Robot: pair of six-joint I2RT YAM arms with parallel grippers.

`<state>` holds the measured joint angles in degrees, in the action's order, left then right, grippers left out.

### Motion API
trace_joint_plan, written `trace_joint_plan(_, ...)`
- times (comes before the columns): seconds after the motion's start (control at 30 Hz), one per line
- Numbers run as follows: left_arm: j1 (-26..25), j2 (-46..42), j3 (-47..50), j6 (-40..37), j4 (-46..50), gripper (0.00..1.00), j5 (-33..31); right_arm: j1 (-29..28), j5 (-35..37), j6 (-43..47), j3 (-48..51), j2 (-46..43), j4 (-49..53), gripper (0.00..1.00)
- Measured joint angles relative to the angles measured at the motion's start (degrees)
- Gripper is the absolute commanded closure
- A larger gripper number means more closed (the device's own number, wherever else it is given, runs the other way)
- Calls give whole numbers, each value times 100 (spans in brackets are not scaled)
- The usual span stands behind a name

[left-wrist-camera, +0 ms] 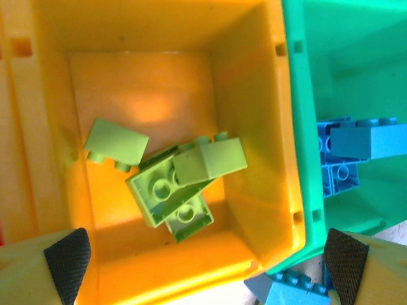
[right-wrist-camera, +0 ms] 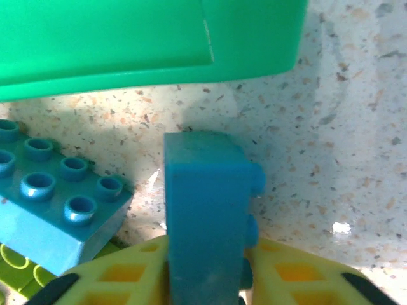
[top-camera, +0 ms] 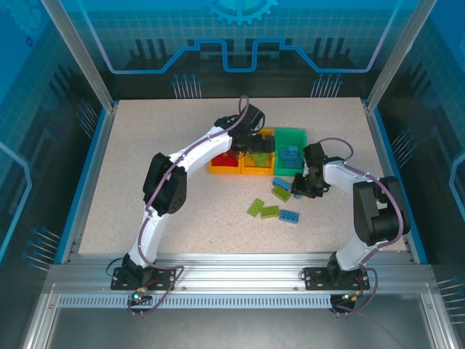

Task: Sort the legos into containers by color

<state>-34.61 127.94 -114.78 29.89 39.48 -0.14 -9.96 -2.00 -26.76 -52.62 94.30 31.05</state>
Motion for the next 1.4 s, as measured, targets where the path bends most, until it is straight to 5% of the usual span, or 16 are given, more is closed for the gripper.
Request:
trace_joint_plan(0.57, -125, -1360, 2389, 20, -238, 1, -22, 0, 138, 225, -872, -1021, 756, 79)
trace_joint_plan(0.83, -457, -1576, 3158, 181, -258, 1, -33, 0, 7, 479, -2562, 339, 986, 80)
trace_joint_plan(1.03, -485, -1864, 3497, 367, -402, 1, -48, 0, -39, 520, -2940, 1169, 1038, 80)
trace_joint_plan(1.3, -520, -1937, 3591, 474, -496, 1, -48, -2, 114, 490, -3440, 1792, 1056, 56)
trace_joint_plan(1.4, -577, -1937, 3591, 472, -507, 1, -50, -15, 125, 461, -3657, 1930, 1049, 27)
